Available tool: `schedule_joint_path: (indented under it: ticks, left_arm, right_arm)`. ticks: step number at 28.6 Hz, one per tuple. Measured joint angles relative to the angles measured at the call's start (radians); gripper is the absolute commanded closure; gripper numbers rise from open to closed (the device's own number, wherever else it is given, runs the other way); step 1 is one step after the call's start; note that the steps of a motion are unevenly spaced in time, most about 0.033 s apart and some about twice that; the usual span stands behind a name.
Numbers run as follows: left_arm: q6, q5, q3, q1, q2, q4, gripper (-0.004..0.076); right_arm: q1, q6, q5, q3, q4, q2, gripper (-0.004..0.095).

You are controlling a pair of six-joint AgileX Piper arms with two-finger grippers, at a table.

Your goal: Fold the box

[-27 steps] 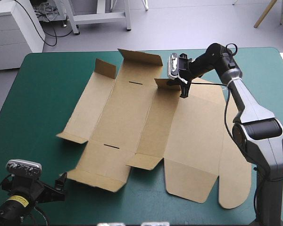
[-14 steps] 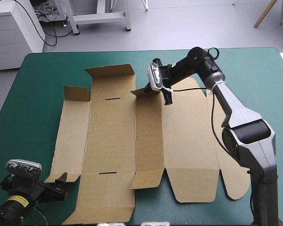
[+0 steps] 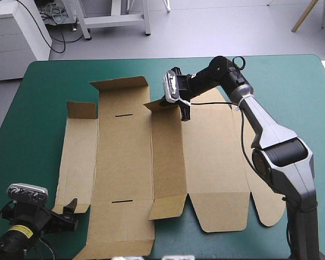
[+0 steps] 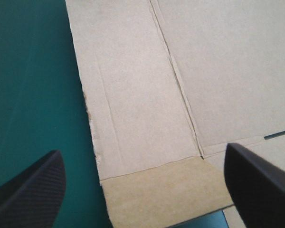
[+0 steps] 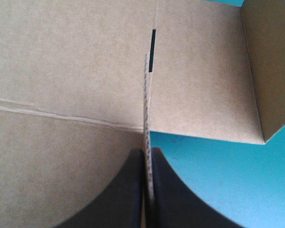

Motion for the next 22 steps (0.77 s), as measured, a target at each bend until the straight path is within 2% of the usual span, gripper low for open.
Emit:
schedule_joint_path:
  ticks: [5, 7, 15, 18, 20, 22]
  left_arm:
    - [0.000, 0.000, 0.000, 0.000, 0.000, 0.000, 0.0099]
    - [0.000, 0.000, 0.000, 0.000, 0.000, 0.000, 0.0099]
    - [0.000, 0.000, 0.000, 0.000, 0.000, 0.000, 0.0104]
    - [0.000, 0.000, 0.000, 0.000, 0.000, 0.000, 0.0111]
    - [-0.001, 0.000, 0.000, 0.000, 0.000, 0.000, 0.0118]
    - [-0.001, 0.000, 0.000, 0.000, 0.000, 0.000, 0.0120]
  right_arm:
    - [0.000, 0.073, 0.007, 0.000, 0.001, 0.000, 0.0451]
    - [0.000, 0.120, 0.007, 0.000, 0.001, 0.000, 0.0377]
    - [0.000, 0.296, 0.064, 0.000, -0.012, -0.040, 0.0383]
    - [0.000, 0.466, 0.074, 0.000, -0.061, -0.086, 0.0382]
    - [0.000, 0.649, 0.078, 0.000, -0.111, -0.127, 0.0382]
    - [0.000, 0.892, 0.085, 0.000, -0.237, -0.191, 0.0382]
